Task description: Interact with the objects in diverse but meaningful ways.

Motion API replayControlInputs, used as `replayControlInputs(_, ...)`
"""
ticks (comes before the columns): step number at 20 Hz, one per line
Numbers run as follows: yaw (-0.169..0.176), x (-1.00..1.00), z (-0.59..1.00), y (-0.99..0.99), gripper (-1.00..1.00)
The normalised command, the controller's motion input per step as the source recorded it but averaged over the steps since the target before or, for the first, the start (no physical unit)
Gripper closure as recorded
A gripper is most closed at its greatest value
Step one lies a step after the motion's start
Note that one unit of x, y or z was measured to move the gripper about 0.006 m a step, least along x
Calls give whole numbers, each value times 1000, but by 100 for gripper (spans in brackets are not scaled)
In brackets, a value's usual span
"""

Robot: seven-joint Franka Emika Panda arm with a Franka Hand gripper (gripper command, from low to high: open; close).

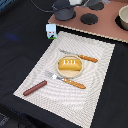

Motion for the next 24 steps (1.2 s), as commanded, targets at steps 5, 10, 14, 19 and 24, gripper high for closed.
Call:
replayControlInputs(5,-27,643,-8,354,100)
replayControlInputs(10,-30,597,-18,391,100)
replayControlInputs(14,-31,389,-66,412,100)
replayControlInputs(19,-27,289,-147,336,100)
replayControlInputs(24,-2,126,-151,171,100)
